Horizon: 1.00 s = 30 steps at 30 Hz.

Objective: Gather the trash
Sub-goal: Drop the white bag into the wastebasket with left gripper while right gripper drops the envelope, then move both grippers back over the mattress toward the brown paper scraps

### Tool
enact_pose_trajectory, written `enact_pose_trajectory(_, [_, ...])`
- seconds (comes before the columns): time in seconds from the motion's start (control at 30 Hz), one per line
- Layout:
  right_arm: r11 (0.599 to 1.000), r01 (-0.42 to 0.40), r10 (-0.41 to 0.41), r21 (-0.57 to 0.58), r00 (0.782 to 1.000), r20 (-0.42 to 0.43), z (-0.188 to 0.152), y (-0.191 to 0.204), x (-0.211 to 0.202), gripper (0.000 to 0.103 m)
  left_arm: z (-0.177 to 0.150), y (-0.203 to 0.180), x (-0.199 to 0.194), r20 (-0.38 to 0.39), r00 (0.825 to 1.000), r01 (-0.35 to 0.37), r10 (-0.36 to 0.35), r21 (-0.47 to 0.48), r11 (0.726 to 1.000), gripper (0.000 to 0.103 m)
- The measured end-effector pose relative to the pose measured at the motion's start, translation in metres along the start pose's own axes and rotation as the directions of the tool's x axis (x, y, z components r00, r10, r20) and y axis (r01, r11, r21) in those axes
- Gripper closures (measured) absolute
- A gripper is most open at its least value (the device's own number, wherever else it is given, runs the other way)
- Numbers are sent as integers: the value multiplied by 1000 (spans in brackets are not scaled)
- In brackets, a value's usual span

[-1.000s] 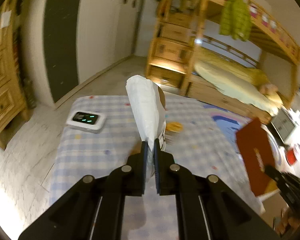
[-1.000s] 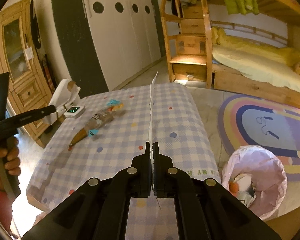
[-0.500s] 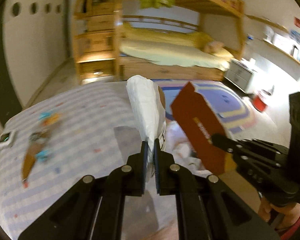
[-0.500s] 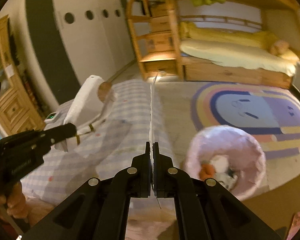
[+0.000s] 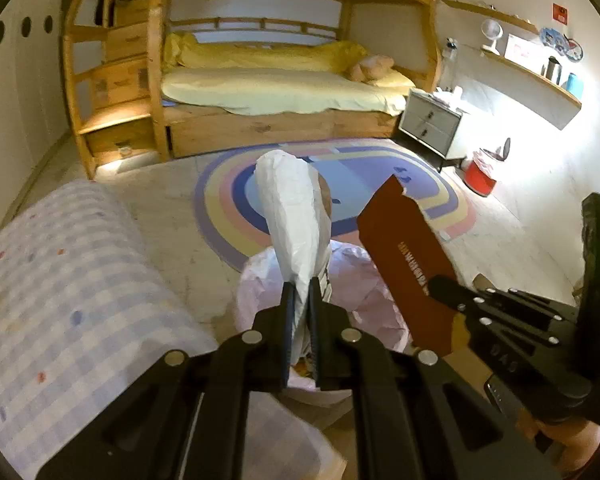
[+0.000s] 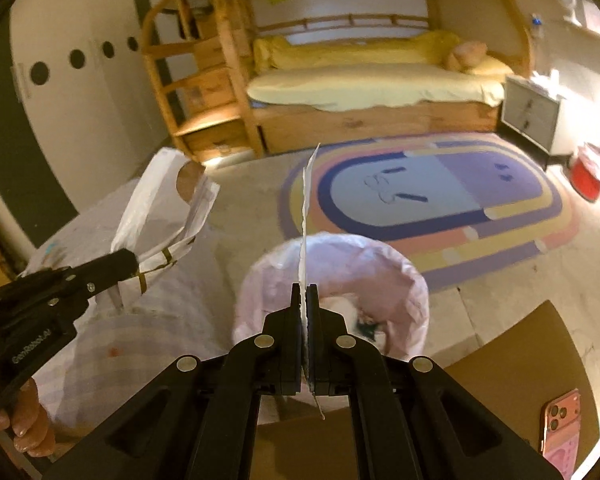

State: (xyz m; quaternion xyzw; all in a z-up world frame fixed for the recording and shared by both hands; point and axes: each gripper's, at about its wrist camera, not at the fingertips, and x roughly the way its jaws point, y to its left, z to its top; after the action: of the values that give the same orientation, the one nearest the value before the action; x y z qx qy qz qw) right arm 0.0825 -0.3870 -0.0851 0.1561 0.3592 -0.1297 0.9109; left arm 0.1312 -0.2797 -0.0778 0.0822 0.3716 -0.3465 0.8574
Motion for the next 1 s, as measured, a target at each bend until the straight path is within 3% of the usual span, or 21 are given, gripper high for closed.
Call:
enact_pose_trajectory(0.13, [1000, 15, -14, 15, 1000, -13, 2, -13, 19, 97, 6, 2, 15, -8, 999, 39, -39, -21, 999, 88])
enact_pose_trajectory(0.2, [1000, 20, -20, 16, 999, -31, 3, -16, 32, 97, 7, 5, 17, -4, 999, 46, -46, -36, 998, 73])
enact_pose_trajectory(0.27, [999, 20, -19, 27, 999, -47, 3, -19, 36, 84, 8, 8, 15, 3, 999, 34, -34, -44, 998, 65])
enact_pose_trajectory(0.3, [999, 23, -22, 33, 999, -43, 3, -19, 36, 75, 7, 11, 13, 7, 1000, 30, -29, -48, 998, 65])
enact_pose_trajectory(0.37, [999, 31, -30, 34, 999, -29, 2, -16, 31, 71, 7, 18, 6, 18, 1000, 26, -25, -62, 998, 65])
enact_pose_trajectory(0.6, [999, -11, 10, 49, 1000, 6, 1, -9, 4, 71, -5, 45, -33, 61, 998, -28, 35, -116, 993, 65])
enact_pose_trajectory(0.83, [998, -56, 57, -13, 997, 42, 2, 28, -29, 71, -26, 61, -70, 83, 991, -93, 105, -136, 986, 65])
enact_pose_trajectory(1.0, [992, -100, 103, -73, 994, 41, 0, 63, -42, 71, -44, 83, -99, 91, 982, -147, 164, -170, 974, 56])
